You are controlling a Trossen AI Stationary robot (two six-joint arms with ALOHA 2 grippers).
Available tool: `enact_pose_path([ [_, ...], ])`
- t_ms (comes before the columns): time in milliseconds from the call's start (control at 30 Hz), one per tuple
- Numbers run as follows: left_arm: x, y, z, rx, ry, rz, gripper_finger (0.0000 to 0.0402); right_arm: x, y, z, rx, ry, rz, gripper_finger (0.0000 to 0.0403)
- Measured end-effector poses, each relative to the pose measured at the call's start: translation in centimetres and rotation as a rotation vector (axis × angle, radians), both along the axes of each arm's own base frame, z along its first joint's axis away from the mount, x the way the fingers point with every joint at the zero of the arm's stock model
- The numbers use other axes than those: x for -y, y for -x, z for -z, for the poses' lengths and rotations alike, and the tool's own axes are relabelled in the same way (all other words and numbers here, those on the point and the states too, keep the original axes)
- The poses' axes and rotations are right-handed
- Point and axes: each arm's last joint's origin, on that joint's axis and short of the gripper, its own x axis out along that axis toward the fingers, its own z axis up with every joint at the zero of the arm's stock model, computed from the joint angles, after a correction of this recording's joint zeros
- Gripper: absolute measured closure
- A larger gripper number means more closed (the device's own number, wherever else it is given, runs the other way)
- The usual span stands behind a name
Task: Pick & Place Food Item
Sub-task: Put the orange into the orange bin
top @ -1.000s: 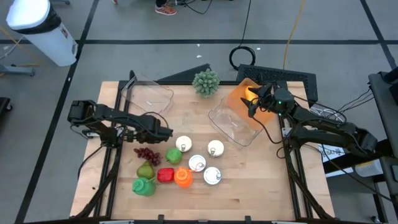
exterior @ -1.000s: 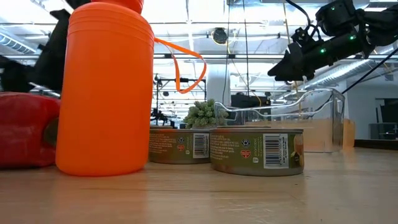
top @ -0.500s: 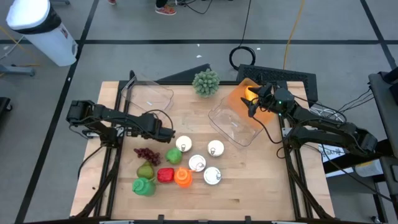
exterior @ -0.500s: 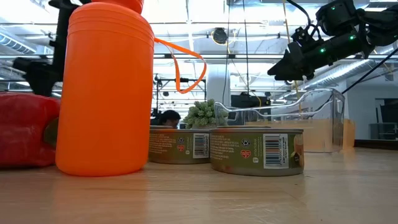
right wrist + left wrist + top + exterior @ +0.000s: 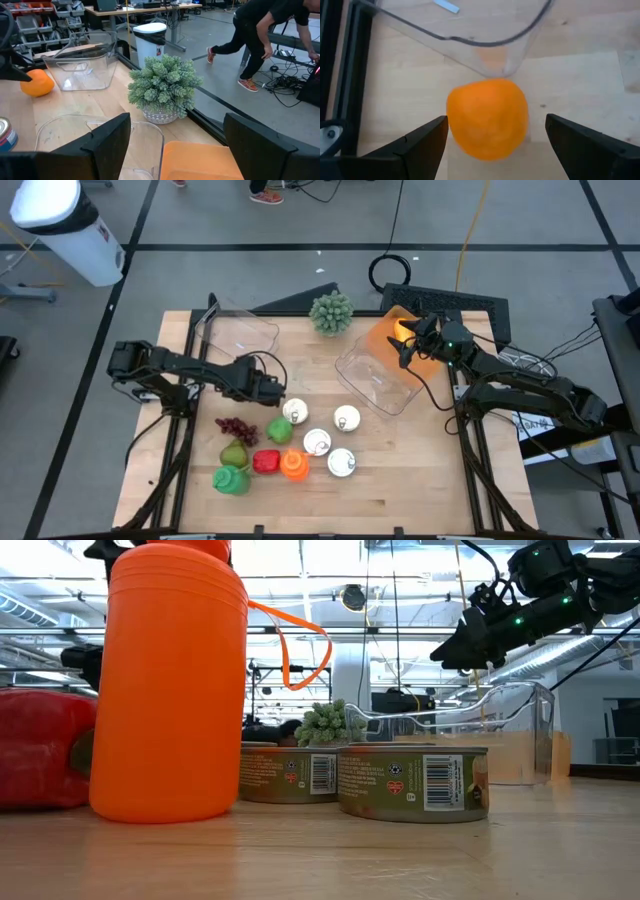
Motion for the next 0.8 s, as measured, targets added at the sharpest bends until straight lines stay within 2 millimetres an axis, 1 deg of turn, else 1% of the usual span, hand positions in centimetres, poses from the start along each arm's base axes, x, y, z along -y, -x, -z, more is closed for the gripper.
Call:
enact_pose_path([
  [200,-0.9,-0.1,1.1,0.06,-0.006,-0.035,0.0053,0.0,0.0,0.0,0.0,0.0,0.0,0.0099],
  [333,-1.1,-0.1,1.8,0.09,0.015,-0.048,0.0052,0.0,0.0,0.0,0.01,-0.014,0.004,0.0099],
  [800,-1.1,0.0,2.4,0.09,0.049,-0.105,0.0052,0.0,0.0,0.0,0.013,-0.018,0.005,0.0099],
])
